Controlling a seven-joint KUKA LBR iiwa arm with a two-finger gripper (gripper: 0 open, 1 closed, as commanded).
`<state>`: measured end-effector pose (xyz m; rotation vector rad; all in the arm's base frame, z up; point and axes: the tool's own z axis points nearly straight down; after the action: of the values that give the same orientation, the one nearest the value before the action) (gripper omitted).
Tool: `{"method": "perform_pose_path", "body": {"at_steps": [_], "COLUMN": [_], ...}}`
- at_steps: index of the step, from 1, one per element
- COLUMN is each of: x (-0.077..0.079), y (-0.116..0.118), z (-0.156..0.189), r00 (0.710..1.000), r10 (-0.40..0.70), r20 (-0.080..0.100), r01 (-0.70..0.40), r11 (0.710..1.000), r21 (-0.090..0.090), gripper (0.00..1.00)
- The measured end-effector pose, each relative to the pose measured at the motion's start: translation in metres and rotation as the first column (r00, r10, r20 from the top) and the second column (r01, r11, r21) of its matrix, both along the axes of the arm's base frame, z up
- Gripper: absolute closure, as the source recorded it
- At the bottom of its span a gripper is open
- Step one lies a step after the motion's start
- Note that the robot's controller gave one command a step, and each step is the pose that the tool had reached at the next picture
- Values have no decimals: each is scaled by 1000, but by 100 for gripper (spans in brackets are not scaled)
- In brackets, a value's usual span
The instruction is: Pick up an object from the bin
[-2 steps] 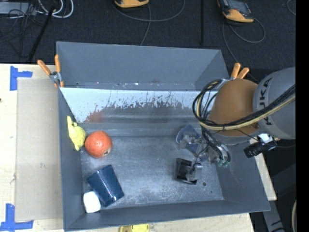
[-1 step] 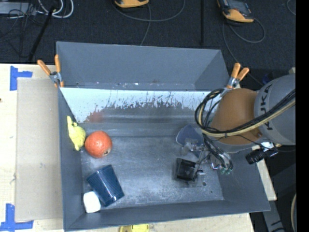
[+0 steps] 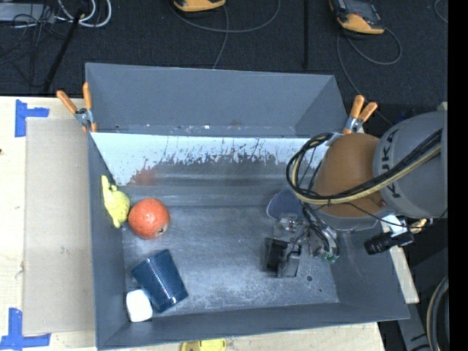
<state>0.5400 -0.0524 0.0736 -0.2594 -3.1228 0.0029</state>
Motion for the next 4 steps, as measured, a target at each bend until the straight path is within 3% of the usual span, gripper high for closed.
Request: {"method": "perform_pose_path", "body": {"at_steps": [1,2,3,4], "x": [0,19,12,50], "y": [0,6,-1,-45], "z": [0,49,67,14], "r00": [1000,1000,999,998], "r10": [1,-7,26,60], "r20": [0,4,21,9], "r01": [-1,6,-26,-60], "r11": [1000,1000,1000,998], "r21": [0,1,-1,3], "gripper": [100,100,100,100]}}
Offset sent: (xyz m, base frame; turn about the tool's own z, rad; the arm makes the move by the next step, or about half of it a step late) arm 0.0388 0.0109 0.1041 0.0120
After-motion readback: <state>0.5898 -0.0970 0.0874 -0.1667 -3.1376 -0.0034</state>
